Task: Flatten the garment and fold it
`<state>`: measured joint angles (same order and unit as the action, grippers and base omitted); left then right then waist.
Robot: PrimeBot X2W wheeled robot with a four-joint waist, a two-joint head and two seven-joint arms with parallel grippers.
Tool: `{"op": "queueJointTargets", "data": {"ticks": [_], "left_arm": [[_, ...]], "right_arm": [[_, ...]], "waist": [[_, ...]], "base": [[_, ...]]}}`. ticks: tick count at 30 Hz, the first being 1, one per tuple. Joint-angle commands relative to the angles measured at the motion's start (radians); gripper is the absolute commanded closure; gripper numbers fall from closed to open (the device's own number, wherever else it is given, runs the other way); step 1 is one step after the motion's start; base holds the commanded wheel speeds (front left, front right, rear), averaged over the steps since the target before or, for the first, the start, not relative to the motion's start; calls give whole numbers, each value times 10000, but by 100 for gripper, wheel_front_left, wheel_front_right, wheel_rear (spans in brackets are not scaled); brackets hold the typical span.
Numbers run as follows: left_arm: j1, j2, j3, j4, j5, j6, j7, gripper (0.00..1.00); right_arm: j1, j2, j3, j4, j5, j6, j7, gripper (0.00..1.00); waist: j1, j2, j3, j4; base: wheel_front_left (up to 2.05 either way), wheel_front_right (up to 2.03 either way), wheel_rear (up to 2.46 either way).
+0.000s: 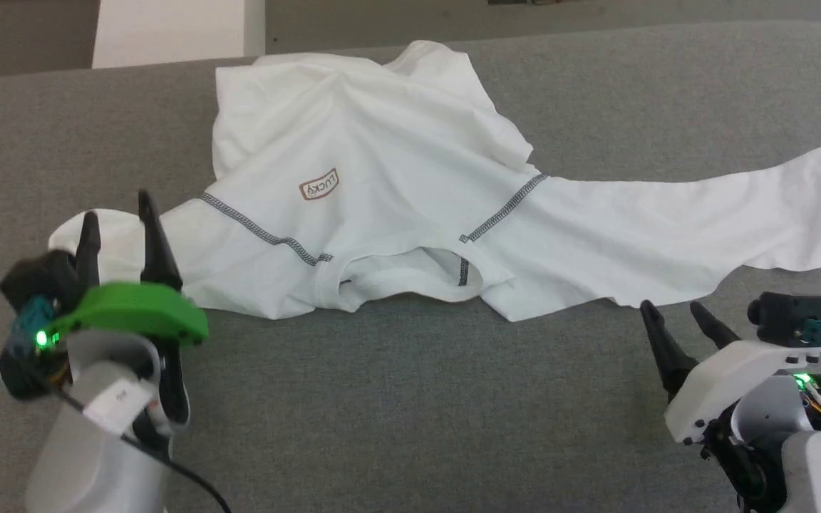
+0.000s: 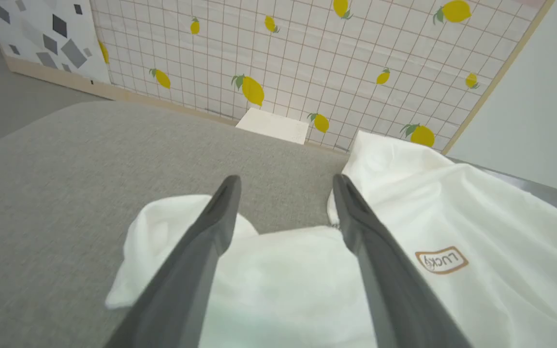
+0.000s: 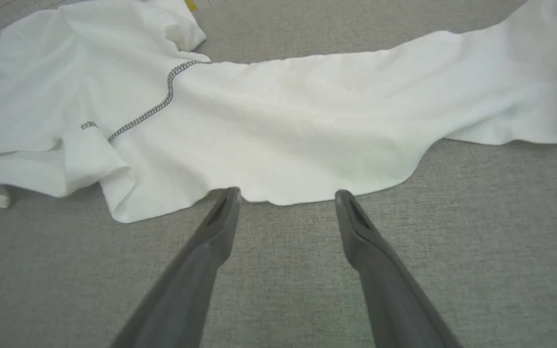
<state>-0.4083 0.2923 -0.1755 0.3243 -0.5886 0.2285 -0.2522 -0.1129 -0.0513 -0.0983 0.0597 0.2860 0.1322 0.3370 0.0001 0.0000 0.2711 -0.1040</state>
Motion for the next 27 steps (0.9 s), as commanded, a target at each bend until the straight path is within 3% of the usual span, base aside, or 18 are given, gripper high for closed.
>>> {"op": "queueJointTargets", "data": {"ticks": [1,6,11,20,21,22,23,27], "left_arm": [[733,-89,177,-409,-48,232,-68,0],[2405,-449,574,-1526,-254,521,-86,0],[2776,-655,431,-1971,-182,540,-87,0],[2483,-720,105,-2052,-84,439,-12,0],[2463,-701,50,-2018,-69,416,41,0],[2447,-704,20,-1996,-90,390,86,0],[2426,-700,-3,-1984,-100,369,107,0],[2368,-618,-151,-1986,-19,313,202,0]], "right_arm": [[69,11,162,-147,-305,-15,190,0],[-416,3,804,20,-1164,-15,1468,0],[-1098,-345,947,748,-2151,-15,2625,0],[-1913,-692,1049,2111,-2604,-15,2618,0],[-1968,-700,1053,2250,-2555,-15,2578,65],[-2012,-702,1053,2320,-2496,-15,2496,79],[-2057,-722,1068,2397,-2460,-15,2399,100],[-2168,-747,1013,2466,-2145,-15,2071,100]], "waist": [[-1,0,-445,359],[-1,0,-499,532],[-1,0,-424,846],[-1,0,-131,1263],[-1,0,-116,1277],[-1,0,-105,1288],[-1,0,-94,1295],[-1,0,-123,1277]], "base": [[0,0,0],[0,0,0],[0,0,0],[0,0,0],[0,0,0],[0,0,0],[0,0,0],[0,0,0]]}}
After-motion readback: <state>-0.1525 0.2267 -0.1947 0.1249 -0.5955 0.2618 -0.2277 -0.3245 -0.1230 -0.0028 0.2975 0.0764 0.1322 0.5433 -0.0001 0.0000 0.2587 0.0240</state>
